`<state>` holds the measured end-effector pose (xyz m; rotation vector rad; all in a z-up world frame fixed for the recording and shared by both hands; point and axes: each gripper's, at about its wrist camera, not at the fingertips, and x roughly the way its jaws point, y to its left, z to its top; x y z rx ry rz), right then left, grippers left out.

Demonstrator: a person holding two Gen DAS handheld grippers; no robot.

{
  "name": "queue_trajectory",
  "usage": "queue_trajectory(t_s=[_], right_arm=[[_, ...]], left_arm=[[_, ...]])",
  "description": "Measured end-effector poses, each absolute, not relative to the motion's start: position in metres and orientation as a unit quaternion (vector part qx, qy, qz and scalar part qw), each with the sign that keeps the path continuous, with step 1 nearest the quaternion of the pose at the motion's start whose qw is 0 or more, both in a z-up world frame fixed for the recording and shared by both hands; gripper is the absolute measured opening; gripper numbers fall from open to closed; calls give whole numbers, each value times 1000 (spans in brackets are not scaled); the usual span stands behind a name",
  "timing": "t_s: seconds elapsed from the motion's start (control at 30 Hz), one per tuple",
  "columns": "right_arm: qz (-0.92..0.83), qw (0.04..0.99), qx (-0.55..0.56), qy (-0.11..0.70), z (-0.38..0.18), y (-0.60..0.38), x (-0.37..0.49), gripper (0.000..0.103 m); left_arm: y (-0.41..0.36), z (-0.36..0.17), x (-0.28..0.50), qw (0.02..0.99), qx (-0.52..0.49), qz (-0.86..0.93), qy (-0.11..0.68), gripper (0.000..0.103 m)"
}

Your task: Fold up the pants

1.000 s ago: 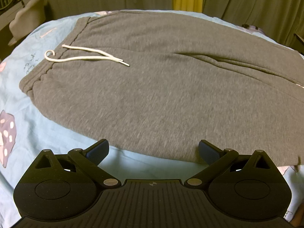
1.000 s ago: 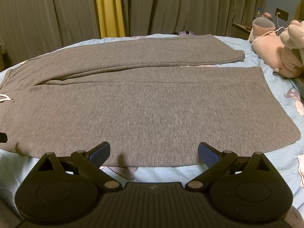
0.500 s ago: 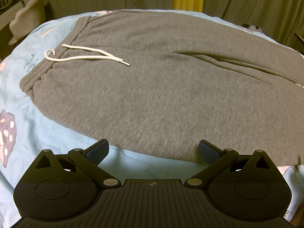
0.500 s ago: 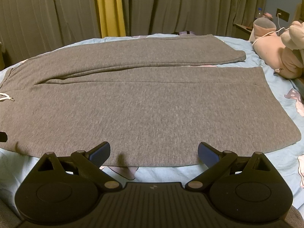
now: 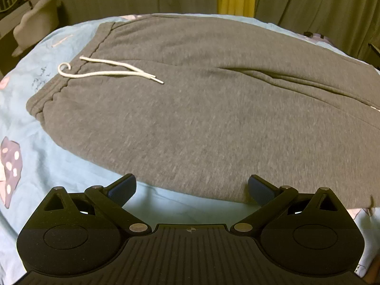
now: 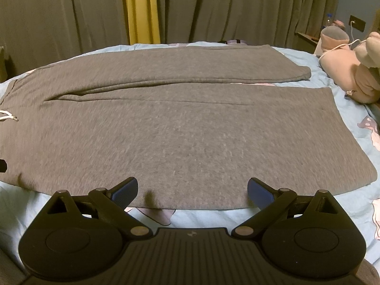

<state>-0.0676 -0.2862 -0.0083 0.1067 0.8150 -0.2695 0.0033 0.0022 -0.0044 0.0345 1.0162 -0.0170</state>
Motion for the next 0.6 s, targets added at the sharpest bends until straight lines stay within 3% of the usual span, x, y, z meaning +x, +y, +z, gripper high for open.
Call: queue_trajectory(t_s=[0.6], right_arm=[[-124, 896, 78, 419, -17, -297, -54, 99]], left_arm=[[-1, -7, 9, 864, 19, 3, 503, 103]])
